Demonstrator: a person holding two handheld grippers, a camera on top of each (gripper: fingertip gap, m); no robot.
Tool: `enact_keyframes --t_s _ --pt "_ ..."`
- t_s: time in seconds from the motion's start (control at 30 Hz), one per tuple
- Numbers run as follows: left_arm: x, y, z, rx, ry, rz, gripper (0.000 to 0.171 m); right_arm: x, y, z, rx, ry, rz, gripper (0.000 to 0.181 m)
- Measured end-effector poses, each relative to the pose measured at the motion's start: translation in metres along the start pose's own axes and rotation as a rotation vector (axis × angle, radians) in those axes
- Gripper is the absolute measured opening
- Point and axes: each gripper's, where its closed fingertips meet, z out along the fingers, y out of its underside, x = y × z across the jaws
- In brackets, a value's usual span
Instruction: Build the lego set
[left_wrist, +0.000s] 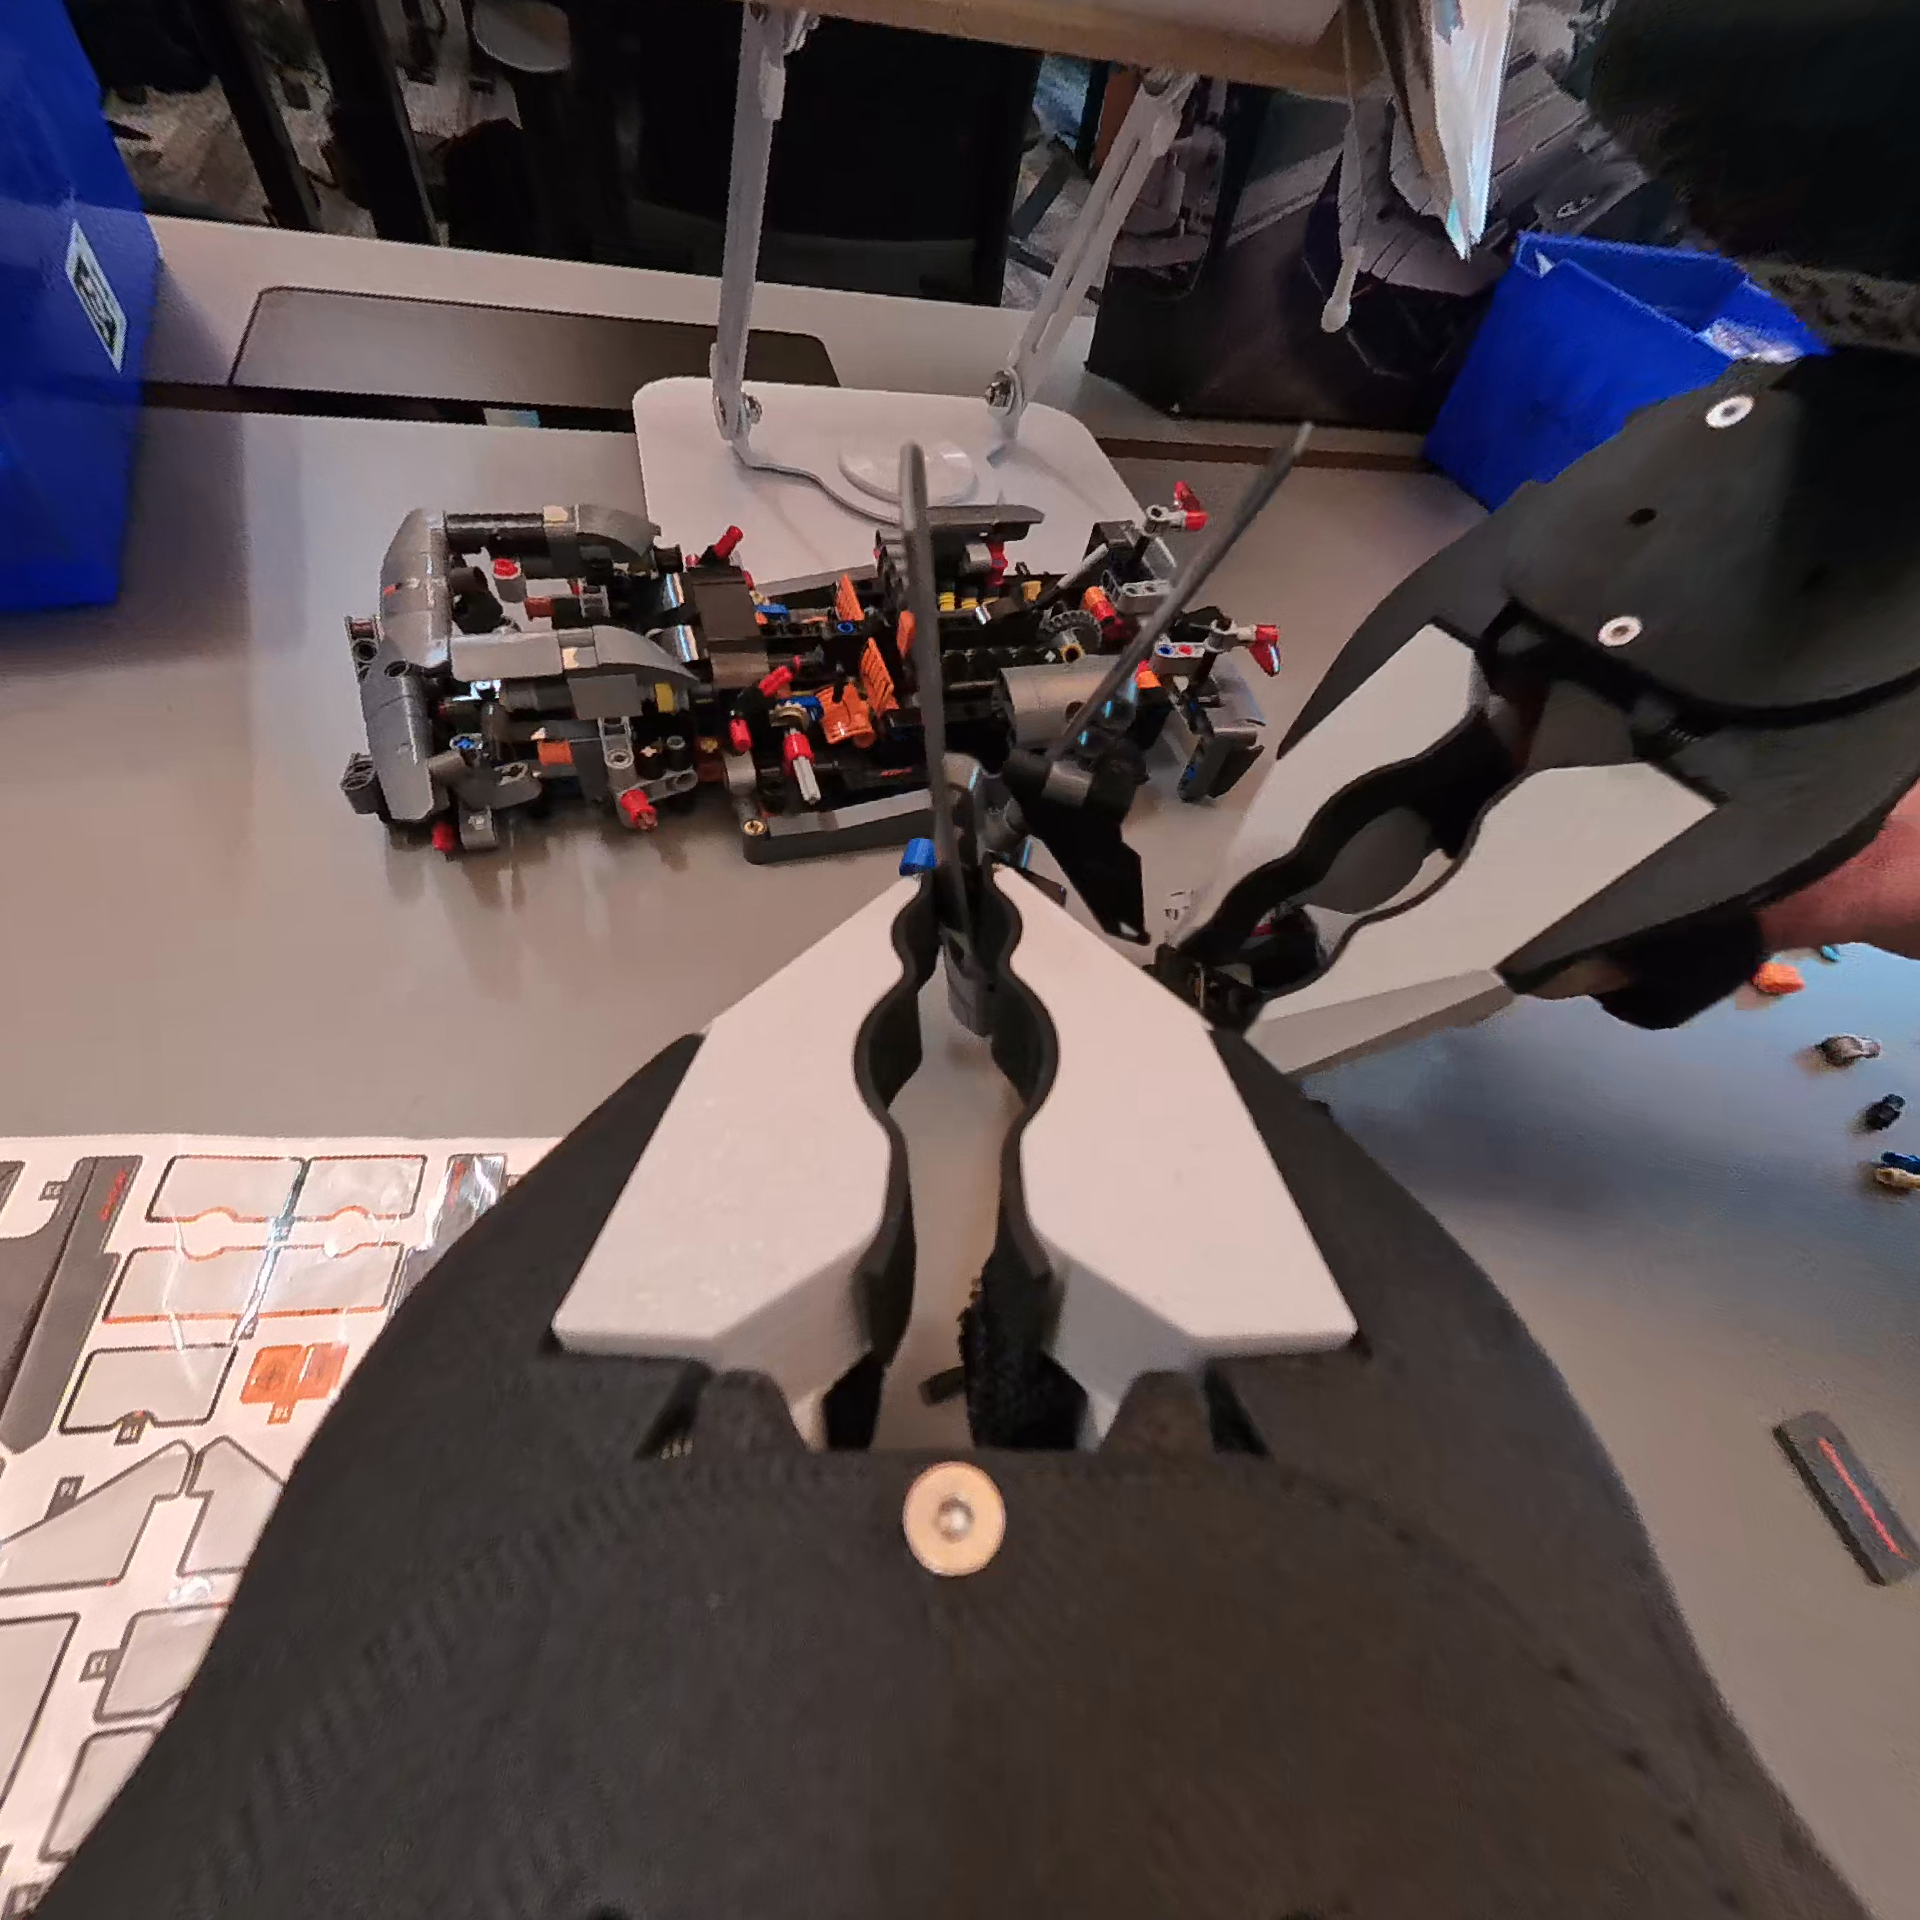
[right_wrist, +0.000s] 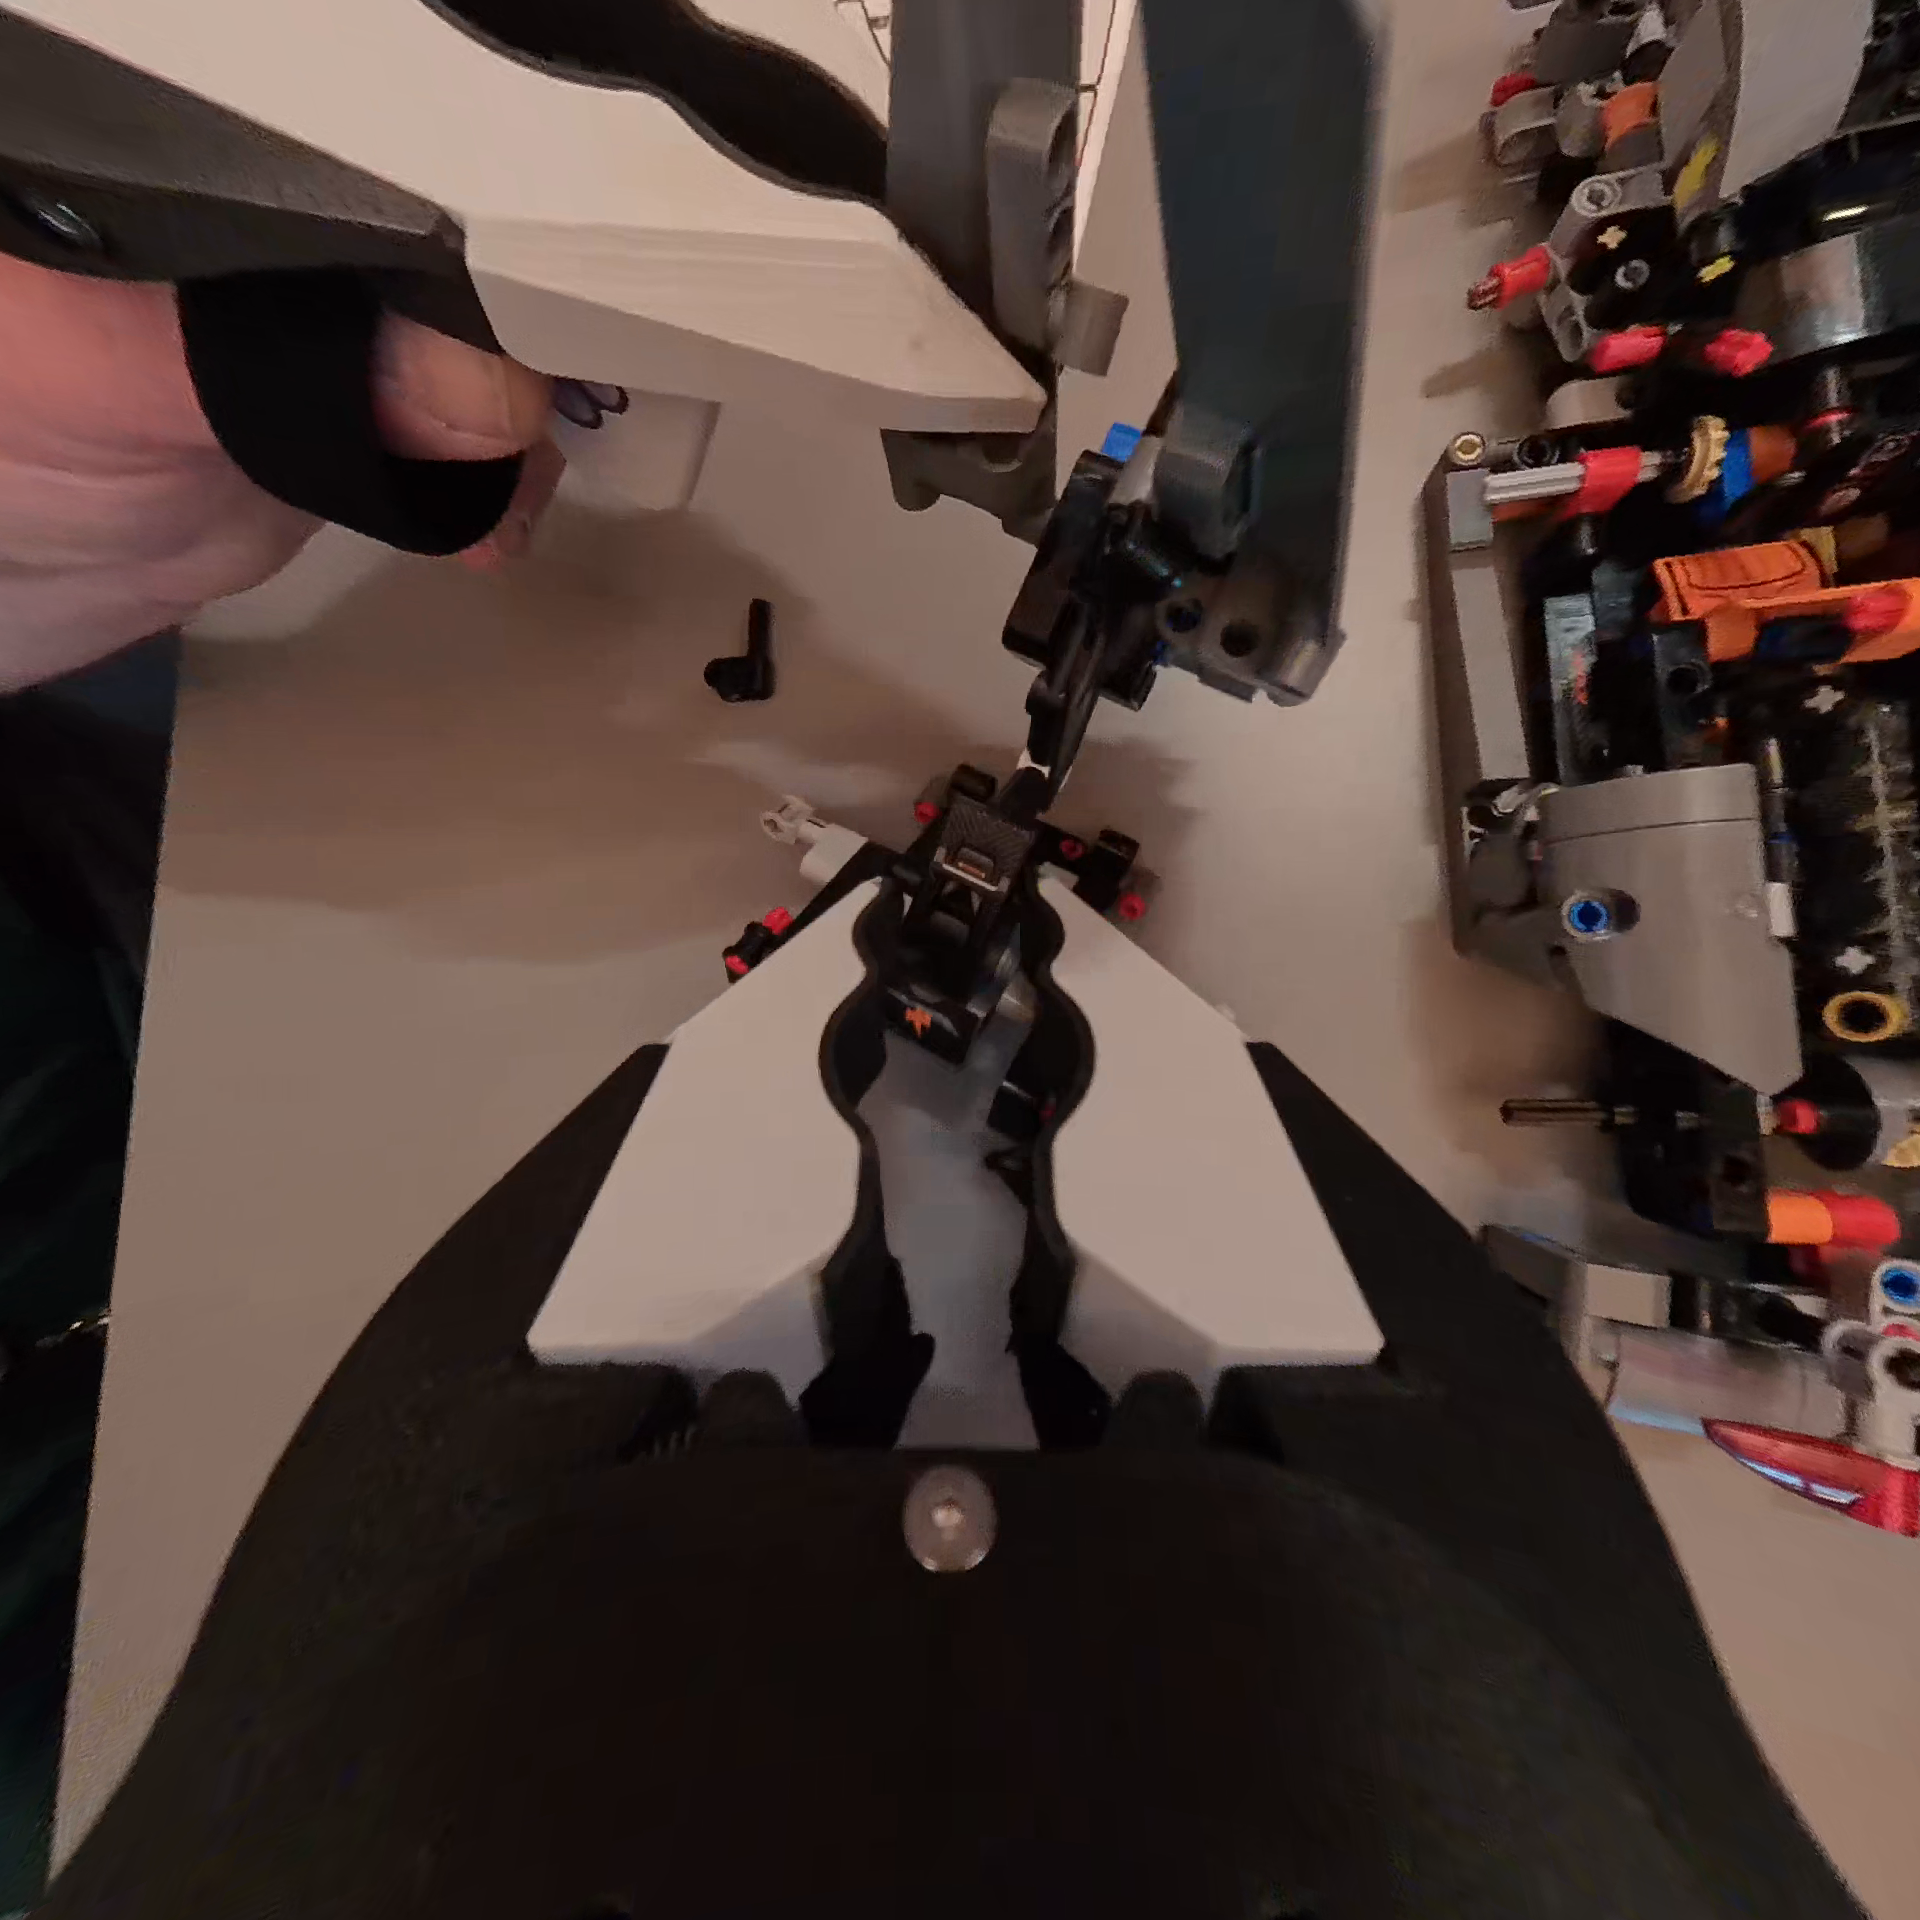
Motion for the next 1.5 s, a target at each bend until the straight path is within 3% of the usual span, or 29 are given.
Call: enact_keyframes --t_s 0.23,0.57,0.9,1.07,1.5 --pt "-0.009 -0.014 -0.008 0.065 0.054 -0.127 0.004 0.005 -0.020 -0.011 0.139 0.034 -0.088 0.018" --pt "-0.008 -0.043 -0.027 0.179 0.273 -0.394 0.008 -0.002 -0.050 -0.048 0.396 -0.047 -0.117 0.017" --pt "0.003 -0.059 -0.044 0.265 0.480 -0.548 0.015 -0.011 -0.057 -0.060 0.462 -0.082 -0.171 0.017" --pt "0.004 -0.066 -0.054 0.305 0.466 -0.479 0.019 -0.011 -0.059 -0.067 0.474 -0.082 -0.178 0.017" --pt "0.013 -0.071 -0.060 0.275 0.345 -0.253 0.010 -0.014 -0.060 -0.074 0.481 -0.100 -0.179 0.017"
